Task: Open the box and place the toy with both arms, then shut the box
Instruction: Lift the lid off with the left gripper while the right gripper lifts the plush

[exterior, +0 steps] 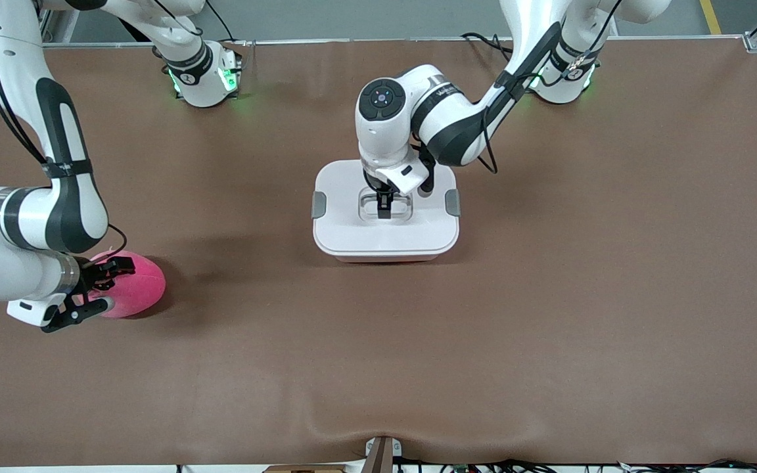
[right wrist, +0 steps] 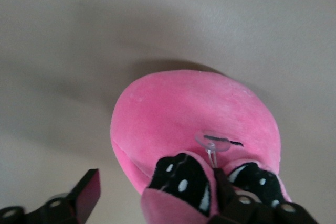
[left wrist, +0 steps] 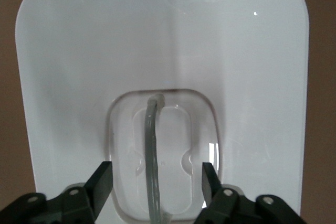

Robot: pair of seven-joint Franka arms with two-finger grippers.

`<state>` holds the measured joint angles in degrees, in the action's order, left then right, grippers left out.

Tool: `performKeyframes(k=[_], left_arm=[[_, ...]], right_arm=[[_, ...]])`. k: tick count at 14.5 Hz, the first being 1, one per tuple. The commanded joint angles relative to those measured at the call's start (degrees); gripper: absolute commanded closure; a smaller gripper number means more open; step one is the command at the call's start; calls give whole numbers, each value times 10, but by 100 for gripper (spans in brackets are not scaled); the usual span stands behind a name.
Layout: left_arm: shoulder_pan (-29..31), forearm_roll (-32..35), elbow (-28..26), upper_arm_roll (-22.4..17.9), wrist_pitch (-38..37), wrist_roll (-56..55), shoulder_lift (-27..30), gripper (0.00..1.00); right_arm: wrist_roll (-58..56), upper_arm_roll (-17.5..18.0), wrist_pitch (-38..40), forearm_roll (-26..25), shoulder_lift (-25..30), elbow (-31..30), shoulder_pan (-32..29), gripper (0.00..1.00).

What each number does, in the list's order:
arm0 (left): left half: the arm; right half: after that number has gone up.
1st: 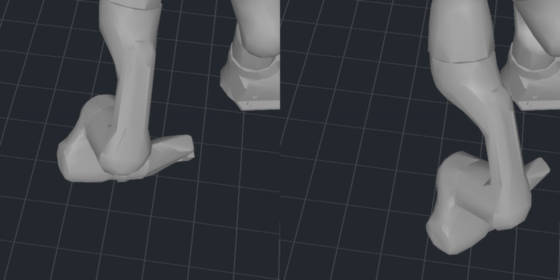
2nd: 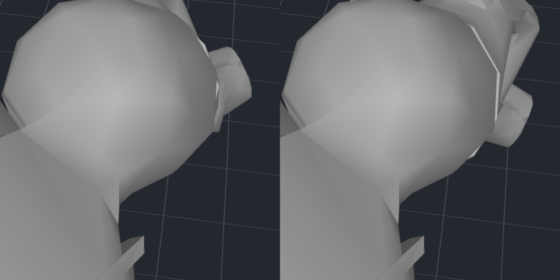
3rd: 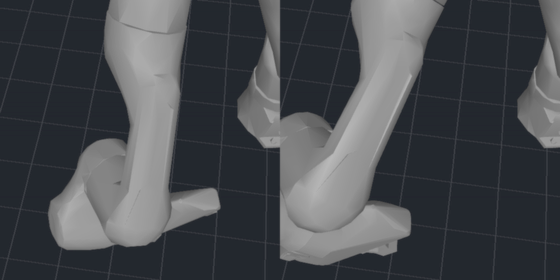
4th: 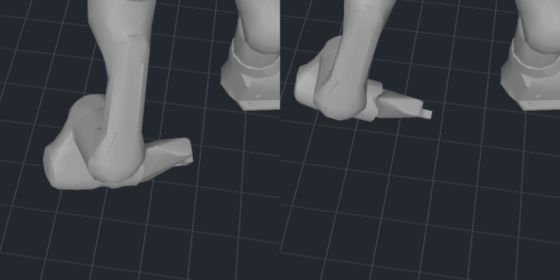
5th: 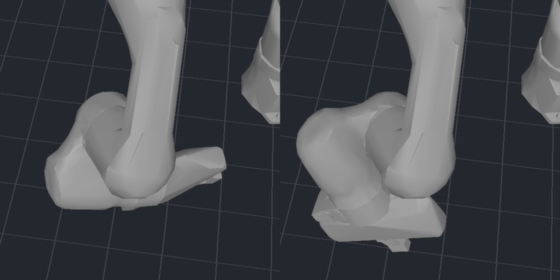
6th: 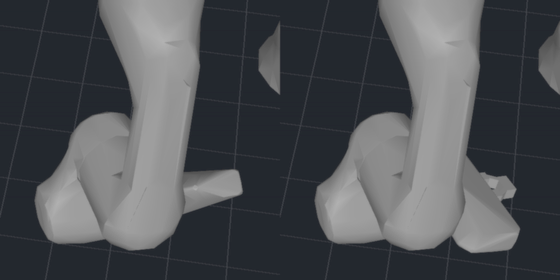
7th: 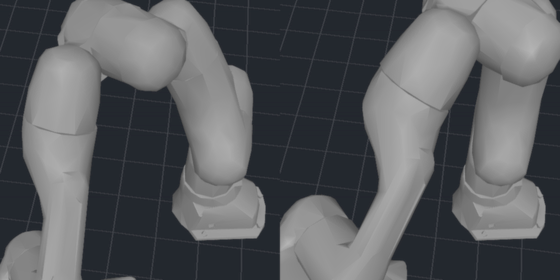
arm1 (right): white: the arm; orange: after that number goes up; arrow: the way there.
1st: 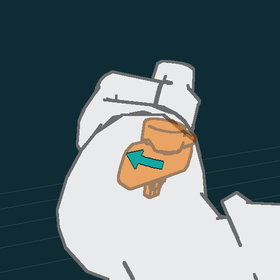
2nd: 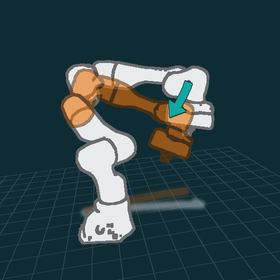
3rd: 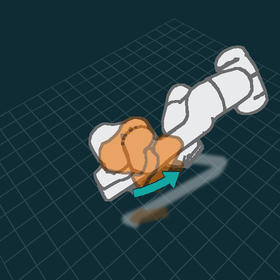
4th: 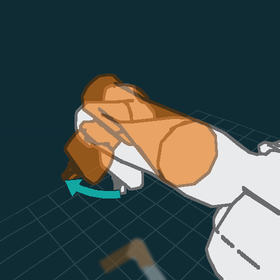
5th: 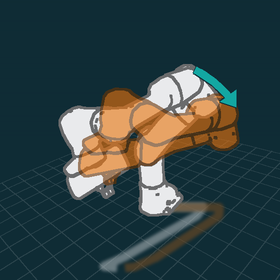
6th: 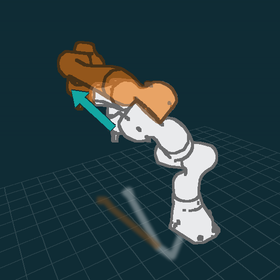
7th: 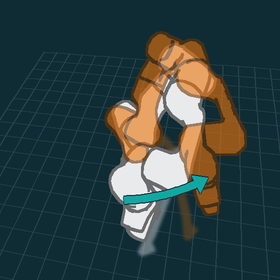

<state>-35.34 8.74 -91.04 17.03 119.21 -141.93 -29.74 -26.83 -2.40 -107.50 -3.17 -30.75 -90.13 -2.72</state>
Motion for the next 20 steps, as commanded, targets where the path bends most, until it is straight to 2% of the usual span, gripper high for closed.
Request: performKeyframes(k=[1, 3, 4, 5, 6, 9, 13, 15, 20], left_arm=[[-3, 15, 5, -2, -4, -8, 4, 100], [-5, 15, 5, -2, -8, -10, 8, 100], [-5, 16, 4, -2, -19, -11, 13, 100], [-5, 16, 4, -2, -26, -11, 16, 100], [-4, 16, 4, -2, -30, -11, 22, 100], [-3, 16, 5, -1, -51, -11, 42, 100], [-1, 16, 7, -1, -71, -10, 61, 100], [5, 16, 6, -2, -78, -3, 70, 100], [47, 38, 4, -2, -78, 10, 85, 100]], right_arm=[[-23, 6, 23, -9, 1, -2, -11, 44], [-33, 6, 34, -9, 2, -2, -11, 64], [-42, 6, 37, -9, 2, -2, -11, 75], [-55, 6, 38, -9, 2, -2, -12, 91], [-70, 6, 43, -9, 2, -1, -15, 100], [-97, 6, 43, -11, 5, 9, -10, 100], [-130, 8, 43, -68, 10, 41, 17, 100], [-160, 9, 43, -75, 18, 48, 28, 100], [-230, 9, 41, -89, 38, 60, 64, 100]])
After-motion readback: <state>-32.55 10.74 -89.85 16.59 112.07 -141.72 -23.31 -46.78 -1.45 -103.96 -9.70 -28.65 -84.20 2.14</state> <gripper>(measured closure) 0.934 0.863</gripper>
